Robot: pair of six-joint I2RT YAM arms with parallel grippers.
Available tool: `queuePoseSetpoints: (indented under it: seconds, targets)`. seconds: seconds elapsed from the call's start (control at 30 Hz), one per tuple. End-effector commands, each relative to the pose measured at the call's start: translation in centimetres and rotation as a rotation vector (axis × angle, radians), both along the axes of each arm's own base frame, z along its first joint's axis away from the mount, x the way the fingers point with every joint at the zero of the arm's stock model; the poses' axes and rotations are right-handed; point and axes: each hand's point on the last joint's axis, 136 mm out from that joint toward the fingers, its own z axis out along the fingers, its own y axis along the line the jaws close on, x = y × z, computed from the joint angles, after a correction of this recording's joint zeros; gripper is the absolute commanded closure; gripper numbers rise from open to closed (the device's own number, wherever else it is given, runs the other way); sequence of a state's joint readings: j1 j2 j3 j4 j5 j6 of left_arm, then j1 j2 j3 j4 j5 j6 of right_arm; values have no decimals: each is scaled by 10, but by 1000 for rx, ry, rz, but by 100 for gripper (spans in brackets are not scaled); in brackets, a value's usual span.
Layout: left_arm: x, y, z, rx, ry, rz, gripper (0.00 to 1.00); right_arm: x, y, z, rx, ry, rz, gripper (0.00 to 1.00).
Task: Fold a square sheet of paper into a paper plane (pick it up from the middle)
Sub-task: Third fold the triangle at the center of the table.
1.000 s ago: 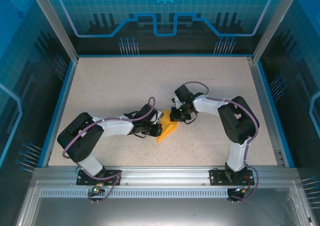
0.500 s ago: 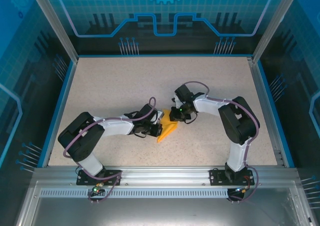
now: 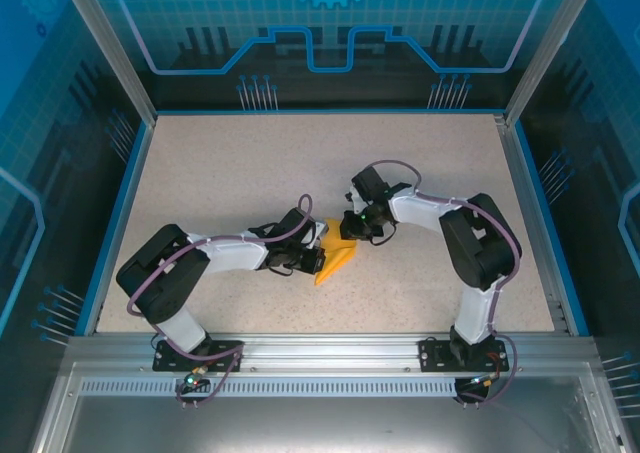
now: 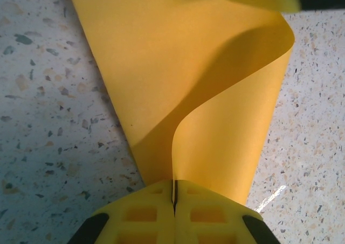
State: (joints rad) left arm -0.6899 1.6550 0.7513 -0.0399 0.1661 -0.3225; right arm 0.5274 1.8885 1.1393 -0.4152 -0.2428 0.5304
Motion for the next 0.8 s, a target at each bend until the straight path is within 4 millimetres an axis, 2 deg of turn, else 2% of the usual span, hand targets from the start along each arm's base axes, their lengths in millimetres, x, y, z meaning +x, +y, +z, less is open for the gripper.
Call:
queuePoseSetpoints:
  seconds: [0.0,0.3,0.77]
  targets:
    - [-3,2,-3,18,18,-30,93,2,2,-7,-10,22,5,82]
    - [4,-3,18,-4,-30,-43,93,-3,-7,-22,-70,51,16,83]
    - [3,-1,3,17,-4,-37,93,-4,-6,-22,-62,53,15,83]
